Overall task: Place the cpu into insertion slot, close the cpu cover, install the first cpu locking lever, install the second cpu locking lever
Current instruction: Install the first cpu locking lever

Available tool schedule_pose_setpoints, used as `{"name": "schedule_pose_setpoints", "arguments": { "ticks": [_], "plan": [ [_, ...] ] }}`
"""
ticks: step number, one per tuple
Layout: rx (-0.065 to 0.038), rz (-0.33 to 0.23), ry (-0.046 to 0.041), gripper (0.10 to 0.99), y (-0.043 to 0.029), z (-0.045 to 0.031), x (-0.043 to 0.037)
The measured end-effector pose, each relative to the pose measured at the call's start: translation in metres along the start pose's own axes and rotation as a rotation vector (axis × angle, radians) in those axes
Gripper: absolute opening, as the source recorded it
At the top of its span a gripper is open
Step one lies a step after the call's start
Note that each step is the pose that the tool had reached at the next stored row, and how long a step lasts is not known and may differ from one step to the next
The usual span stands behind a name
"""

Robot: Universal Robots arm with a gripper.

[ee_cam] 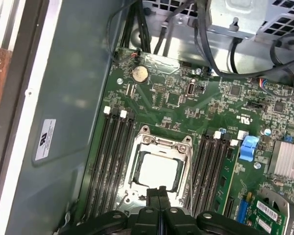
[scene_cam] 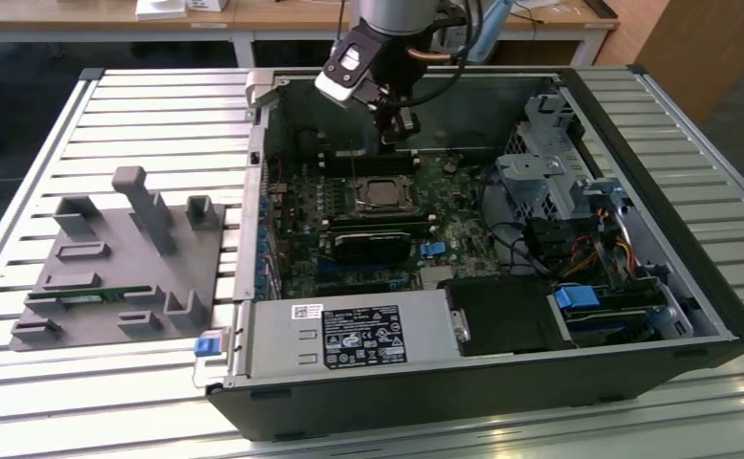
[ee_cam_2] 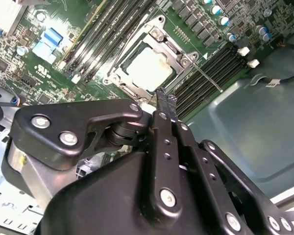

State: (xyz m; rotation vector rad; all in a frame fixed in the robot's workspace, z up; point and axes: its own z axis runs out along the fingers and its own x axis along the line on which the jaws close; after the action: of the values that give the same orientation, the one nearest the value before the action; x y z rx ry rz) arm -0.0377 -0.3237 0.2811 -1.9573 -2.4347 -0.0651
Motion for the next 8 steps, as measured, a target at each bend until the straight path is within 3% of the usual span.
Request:
{"name": "schedule_pose_setpoints", "arguments": {
  "ticks": [8],
  "plan": [
    [0.001,-0.026,0.0005,0.114,0.0,0.0002,0.0]
  ]
}}
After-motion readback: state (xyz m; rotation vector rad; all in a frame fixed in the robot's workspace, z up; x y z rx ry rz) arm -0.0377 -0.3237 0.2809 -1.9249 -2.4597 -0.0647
